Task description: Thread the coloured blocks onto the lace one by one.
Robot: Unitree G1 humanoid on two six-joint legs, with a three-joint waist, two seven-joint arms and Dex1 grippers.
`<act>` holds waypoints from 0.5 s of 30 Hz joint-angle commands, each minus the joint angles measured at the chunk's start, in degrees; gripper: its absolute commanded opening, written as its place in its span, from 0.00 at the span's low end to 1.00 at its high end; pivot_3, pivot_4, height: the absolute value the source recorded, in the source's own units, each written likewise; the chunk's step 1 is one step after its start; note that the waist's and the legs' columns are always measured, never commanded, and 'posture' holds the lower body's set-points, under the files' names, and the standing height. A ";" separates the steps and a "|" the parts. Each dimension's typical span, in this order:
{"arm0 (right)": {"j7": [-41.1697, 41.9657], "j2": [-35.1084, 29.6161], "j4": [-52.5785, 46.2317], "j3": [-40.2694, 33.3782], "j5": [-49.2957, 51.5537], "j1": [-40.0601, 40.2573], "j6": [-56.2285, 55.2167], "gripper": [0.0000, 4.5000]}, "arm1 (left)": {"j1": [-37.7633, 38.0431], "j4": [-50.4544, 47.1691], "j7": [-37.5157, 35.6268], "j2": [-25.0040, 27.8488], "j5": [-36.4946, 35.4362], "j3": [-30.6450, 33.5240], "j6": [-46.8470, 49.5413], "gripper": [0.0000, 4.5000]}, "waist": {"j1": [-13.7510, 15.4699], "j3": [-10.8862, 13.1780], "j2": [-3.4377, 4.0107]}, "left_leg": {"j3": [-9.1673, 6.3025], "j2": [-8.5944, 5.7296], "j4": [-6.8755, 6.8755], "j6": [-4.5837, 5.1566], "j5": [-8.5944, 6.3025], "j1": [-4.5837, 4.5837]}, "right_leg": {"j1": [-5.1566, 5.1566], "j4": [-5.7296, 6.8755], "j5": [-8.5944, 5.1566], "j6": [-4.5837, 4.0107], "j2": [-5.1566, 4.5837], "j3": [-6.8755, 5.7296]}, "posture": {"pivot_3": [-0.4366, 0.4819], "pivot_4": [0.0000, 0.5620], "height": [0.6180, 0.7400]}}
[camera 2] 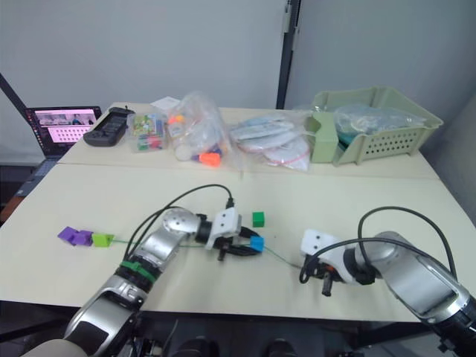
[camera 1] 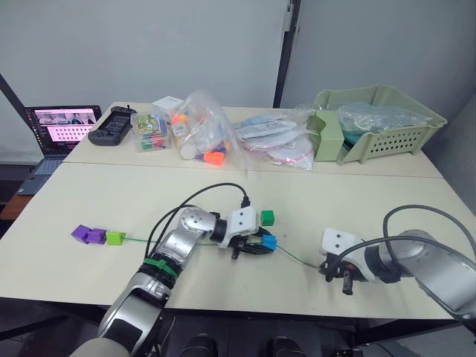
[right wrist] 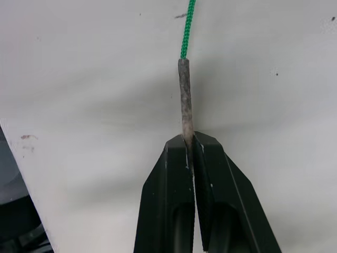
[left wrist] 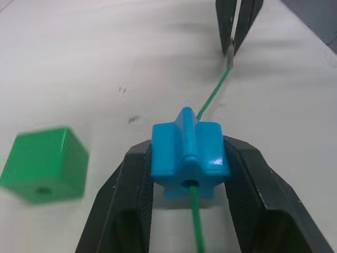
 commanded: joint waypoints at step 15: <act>3.83 4.52 4.44 -0.49 -0.52 -6.83 -2.23 0.00 | 13.91 12.18 -6.00 31.72 -3.29 16.87 -10.19 0.31 | -1.55 -0.01 0.00 | -0.26 0.14 -0.07 0.00 0.00 0.16 | -0.04 0.11 -0.02 -0.07 0.01 -0.05 | 0.48 0.27 0.95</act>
